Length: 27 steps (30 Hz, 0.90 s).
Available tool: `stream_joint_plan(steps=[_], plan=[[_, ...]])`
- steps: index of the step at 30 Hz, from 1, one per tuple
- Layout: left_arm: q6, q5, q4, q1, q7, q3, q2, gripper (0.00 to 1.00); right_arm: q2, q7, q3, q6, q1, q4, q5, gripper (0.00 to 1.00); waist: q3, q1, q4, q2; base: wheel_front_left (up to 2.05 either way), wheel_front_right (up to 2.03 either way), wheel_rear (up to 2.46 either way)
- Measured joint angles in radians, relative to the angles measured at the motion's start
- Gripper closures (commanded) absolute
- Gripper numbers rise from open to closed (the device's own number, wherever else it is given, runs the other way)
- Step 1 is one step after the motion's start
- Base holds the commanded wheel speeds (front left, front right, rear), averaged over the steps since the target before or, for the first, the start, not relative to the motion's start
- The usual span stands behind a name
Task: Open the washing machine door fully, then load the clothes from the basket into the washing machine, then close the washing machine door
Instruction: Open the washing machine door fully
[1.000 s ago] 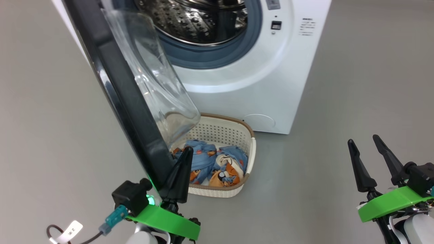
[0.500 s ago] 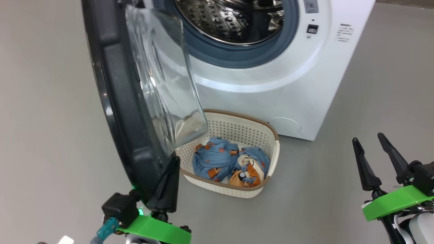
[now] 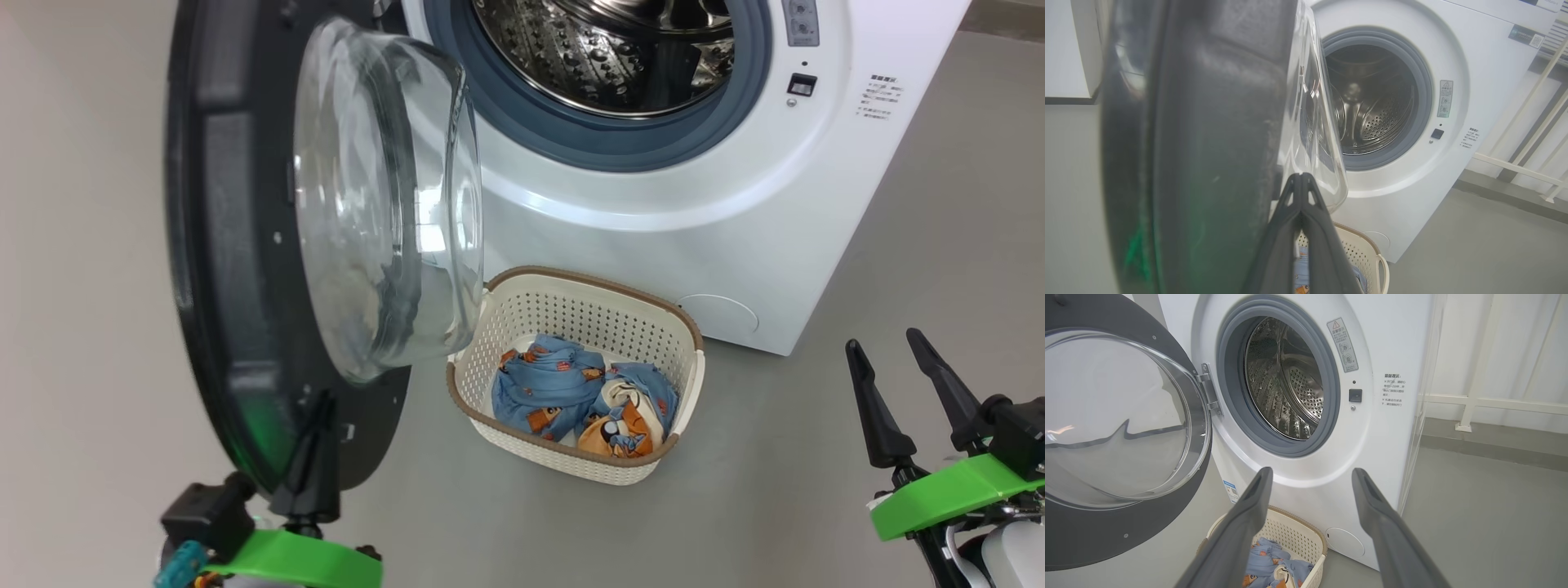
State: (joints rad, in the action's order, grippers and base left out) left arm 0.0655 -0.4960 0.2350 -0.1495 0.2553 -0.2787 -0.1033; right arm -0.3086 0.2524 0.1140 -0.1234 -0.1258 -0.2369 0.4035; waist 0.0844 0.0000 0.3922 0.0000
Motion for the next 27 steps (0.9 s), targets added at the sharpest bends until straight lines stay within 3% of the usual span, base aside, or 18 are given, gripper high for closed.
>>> stream_joint_plan(steps=[10,27], plan=[[0.015,-0.008,0.015,0.000,-0.001,0.094,-0.044,1.00,-0.003,0.000,-0.002,0.000,0.013,0.007,0.000,0.00,0.015,0.0000,0.023,0.0000,0.00,0.00,0.00],[0.004,0.051,0.100,-0.098,-0.001,0.332,-0.033,1.00,-0.044,0.000,-0.002,0.000,-0.003,0.023,0.000,0.00,0.096,0.0001,0.023,0.0000,0.00,0.00,0.00]])
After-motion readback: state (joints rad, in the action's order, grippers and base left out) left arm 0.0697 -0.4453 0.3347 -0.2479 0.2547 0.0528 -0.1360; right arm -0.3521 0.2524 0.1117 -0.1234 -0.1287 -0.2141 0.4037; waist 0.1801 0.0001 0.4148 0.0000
